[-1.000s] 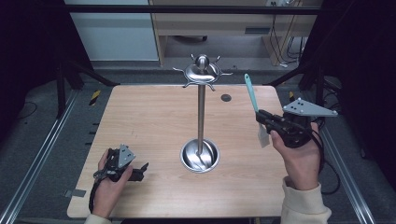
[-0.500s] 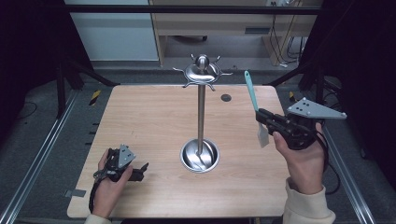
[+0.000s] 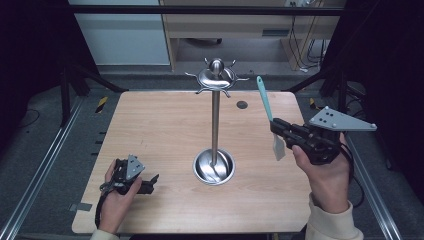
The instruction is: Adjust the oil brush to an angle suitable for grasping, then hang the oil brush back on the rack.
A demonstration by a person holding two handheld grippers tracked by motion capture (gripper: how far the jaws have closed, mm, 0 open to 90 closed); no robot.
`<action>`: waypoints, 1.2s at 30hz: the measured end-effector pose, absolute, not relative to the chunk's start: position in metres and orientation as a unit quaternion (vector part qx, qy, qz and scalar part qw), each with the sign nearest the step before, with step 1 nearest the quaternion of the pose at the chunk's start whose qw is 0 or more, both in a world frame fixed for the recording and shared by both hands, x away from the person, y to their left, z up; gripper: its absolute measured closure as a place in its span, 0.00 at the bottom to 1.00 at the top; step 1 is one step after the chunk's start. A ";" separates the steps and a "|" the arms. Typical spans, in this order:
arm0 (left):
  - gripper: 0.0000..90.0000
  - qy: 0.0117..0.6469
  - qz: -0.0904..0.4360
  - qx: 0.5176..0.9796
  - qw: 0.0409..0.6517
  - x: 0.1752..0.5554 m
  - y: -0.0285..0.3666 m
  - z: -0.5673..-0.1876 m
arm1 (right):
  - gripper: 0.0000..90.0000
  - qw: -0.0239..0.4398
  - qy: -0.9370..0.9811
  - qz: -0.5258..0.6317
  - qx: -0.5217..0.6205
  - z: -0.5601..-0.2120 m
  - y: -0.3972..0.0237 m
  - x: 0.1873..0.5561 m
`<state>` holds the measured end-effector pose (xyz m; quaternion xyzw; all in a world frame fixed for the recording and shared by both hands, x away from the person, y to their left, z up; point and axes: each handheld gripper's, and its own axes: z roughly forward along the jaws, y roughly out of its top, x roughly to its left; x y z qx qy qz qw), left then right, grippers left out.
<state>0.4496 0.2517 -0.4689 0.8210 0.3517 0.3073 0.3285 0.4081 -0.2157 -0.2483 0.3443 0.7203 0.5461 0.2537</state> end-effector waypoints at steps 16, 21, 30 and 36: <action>0.03 0.352 0.309 0.821 0.326 0.449 0.253 -0.468 | 0.92 0.277 0.722 0.552 0.312 -0.252 -0.181 0.382; 0.03 0.352 0.309 0.821 0.327 0.449 0.253 -0.468 | 0.92 0.287 0.712 0.560 0.311 -0.258 -0.171 0.376; 0.03 0.351 0.307 0.821 0.329 0.449 0.252 -0.469 | 0.92 0.288 0.712 0.560 0.311 -0.262 -0.163 0.374; 0.03 0.349 0.307 0.823 0.326 0.450 0.252 -0.469 | 0.92 0.285 0.714 0.559 0.310 -0.263 -0.159 0.374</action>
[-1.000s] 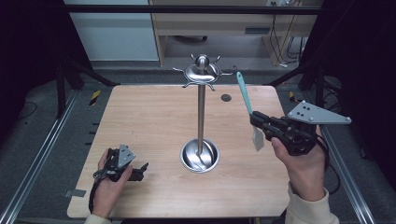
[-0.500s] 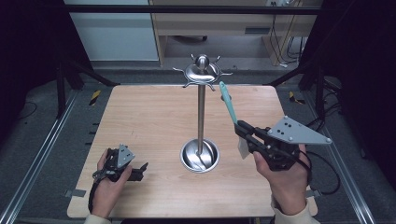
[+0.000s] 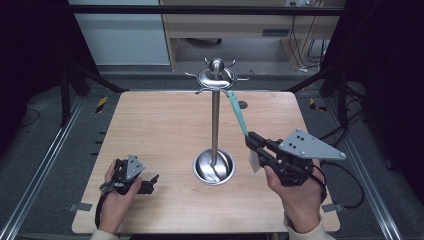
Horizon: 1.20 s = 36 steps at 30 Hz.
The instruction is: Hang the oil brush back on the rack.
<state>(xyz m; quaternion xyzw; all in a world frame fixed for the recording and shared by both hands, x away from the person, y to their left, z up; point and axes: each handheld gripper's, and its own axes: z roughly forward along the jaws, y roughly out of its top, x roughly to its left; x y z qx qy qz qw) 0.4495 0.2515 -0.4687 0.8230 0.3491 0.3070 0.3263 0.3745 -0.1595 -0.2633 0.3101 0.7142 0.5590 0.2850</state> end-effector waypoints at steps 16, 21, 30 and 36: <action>0.03 0.350 0.306 0.822 0.328 0.450 0.252 -0.469 | 0.92 0.283 0.723 0.547 0.313 -0.265 -0.156 0.375; 0.03 0.349 0.307 0.823 0.326 0.450 0.251 -0.469 | 0.92 0.285 0.724 0.542 0.319 -0.267 -0.155 0.377; 0.03 0.349 0.308 0.823 0.325 0.450 0.251 -0.469 | 0.92 0.287 0.712 0.549 0.331 -0.274 -0.152 0.386; 0.03 0.350 0.308 0.823 0.326 0.450 0.251 -0.469 | 0.92 0.288 0.707 0.555 0.330 -0.281 -0.146 0.393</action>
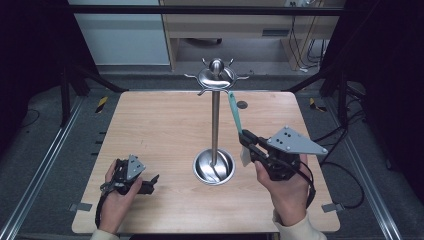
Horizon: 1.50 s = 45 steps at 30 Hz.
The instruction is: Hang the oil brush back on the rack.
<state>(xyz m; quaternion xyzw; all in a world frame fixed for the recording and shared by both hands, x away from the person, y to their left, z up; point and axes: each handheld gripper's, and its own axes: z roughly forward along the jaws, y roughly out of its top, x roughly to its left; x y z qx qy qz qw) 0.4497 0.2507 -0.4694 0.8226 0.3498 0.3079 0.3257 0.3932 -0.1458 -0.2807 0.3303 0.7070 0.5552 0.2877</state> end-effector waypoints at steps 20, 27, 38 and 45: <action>0.03 0.349 0.307 0.824 0.325 0.450 0.251 -0.469 | 1.00 0.291 0.694 0.571 0.328 -0.291 -0.135 0.403; 0.03 0.349 0.307 0.824 0.325 0.450 0.251 -0.469 | 1.00 0.289 0.699 0.569 0.323 -0.291 -0.133 0.404; 0.03 0.349 0.308 0.823 0.325 0.450 0.251 -0.469 | 1.00 0.308 0.689 0.562 0.338 -0.282 -0.150 0.403; 0.03 0.350 0.307 0.822 0.327 0.450 0.251 -0.469 | 0.99 0.315 0.685 0.550 0.358 -0.281 -0.164 0.408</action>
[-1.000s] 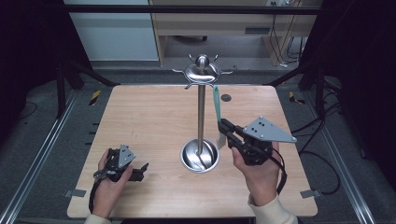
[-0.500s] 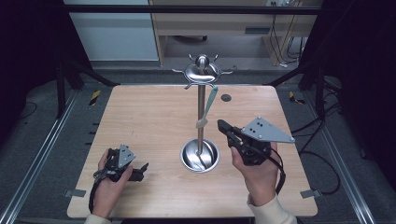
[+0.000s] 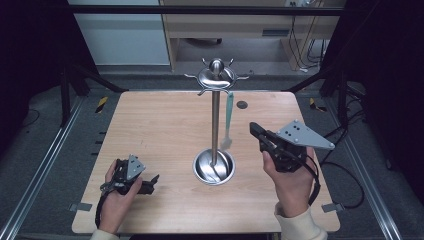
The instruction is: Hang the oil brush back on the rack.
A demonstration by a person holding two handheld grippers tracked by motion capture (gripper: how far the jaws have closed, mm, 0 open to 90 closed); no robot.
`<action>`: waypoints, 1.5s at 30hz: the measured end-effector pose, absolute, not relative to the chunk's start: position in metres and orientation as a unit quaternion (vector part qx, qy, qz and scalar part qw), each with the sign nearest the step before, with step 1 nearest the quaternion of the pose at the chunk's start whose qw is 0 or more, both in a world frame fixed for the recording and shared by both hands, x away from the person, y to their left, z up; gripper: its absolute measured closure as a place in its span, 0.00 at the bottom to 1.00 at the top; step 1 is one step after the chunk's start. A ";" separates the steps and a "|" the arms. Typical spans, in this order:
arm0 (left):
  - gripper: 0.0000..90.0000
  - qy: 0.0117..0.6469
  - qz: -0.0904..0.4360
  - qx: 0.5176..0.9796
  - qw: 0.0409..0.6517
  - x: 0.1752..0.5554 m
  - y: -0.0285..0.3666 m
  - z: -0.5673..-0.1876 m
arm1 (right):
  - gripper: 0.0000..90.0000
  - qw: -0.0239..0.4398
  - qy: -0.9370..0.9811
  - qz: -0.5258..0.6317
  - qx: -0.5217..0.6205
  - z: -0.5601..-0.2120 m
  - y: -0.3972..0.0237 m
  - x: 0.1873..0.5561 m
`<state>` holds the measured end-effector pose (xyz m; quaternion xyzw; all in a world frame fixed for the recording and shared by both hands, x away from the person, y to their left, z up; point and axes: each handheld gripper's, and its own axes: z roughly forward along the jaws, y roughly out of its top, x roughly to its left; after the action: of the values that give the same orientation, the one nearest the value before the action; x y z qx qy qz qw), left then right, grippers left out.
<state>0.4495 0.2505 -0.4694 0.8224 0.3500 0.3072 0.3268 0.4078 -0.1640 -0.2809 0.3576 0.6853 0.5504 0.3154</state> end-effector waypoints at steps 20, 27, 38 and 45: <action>0.03 0.348 0.306 0.824 0.326 0.450 0.251 -0.469 | 0.41 0.348 0.669 0.516 0.406 -0.290 -0.186 0.428; 0.03 0.348 0.308 0.823 0.325 0.450 0.251 -0.469 | 0.19 0.346 0.665 0.501 0.432 -0.295 -0.202 0.440; 0.03 0.349 0.307 0.823 0.326 0.450 0.251 -0.469 | 0.08 0.347 0.671 0.486 0.439 -0.306 -0.219 0.450; 0.03 0.349 0.306 0.823 0.327 0.450 0.252 -0.468 | 0.09 0.351 0.684 0.462 0.442 -0.319 -0.222 0.458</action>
<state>0.4495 0.2516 -0.4684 0.8234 0.3487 0.3060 0.3267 0.4582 -0.2224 -0.3190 0.4423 0.6836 0.4623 0.3512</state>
